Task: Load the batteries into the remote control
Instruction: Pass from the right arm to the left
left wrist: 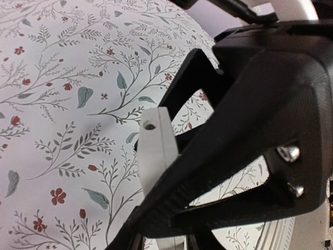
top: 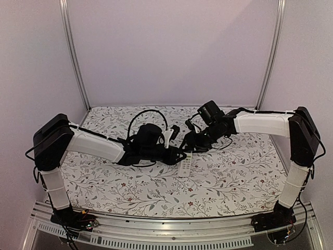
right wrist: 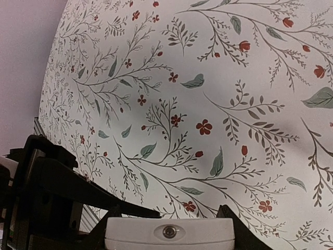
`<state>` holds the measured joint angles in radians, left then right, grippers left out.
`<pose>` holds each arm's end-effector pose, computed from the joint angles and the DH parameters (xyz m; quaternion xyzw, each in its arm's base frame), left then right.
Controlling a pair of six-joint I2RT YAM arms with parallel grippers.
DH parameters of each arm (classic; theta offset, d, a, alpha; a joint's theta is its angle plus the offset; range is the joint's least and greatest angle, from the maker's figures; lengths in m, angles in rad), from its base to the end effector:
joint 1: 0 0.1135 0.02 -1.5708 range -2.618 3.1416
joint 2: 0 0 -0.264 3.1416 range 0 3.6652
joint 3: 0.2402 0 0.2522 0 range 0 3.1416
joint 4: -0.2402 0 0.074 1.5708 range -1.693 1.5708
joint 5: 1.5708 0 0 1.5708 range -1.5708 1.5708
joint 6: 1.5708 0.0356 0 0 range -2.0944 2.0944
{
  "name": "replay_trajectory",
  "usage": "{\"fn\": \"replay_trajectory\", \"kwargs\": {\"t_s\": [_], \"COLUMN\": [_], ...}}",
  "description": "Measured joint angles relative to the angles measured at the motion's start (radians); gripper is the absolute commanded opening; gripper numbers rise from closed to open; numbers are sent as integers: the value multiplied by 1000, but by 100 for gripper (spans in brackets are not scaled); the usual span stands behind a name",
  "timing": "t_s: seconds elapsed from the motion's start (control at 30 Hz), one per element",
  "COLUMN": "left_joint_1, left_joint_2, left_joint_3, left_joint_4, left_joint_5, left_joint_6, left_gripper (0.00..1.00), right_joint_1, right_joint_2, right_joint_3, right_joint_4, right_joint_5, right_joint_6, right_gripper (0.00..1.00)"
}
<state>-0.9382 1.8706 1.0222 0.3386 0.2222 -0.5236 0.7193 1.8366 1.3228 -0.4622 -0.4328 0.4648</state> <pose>0.2301 -0.3271 0.1686 0.2313 0.8273 -0.4069 0.3106 0.2849 0.2693 0.2120 -0.1809 0.9183 0.3301 0.1229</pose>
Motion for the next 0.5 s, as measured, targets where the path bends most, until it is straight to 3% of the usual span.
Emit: {"fn": "replay_trajectory", "kwargs": {"t_s": [0.2, 0.4, 0.5], "left_joint_1": [2, 24, 48], "left_joint_2": [6, 6, 8], "left_joint_3": [8, -20, -49], "left_joint_4": [-12, 14, 27], "left_joint_5": [-1, 34, 58], "left_joint_6": [-31, -73, -100], "left_gripper": [13, 9, 9], "right_joint_1": [-1, -10, -31], "right_joint_2": [0, 0, -7], "right_joint_3": [0, 0, -3], "right_joint_4": [3, 19, 29], "right_joint_5": [4, -19, -32], "right_joint_6": [7, 19, 15], "right_gripper": [65, 89, 95]}}
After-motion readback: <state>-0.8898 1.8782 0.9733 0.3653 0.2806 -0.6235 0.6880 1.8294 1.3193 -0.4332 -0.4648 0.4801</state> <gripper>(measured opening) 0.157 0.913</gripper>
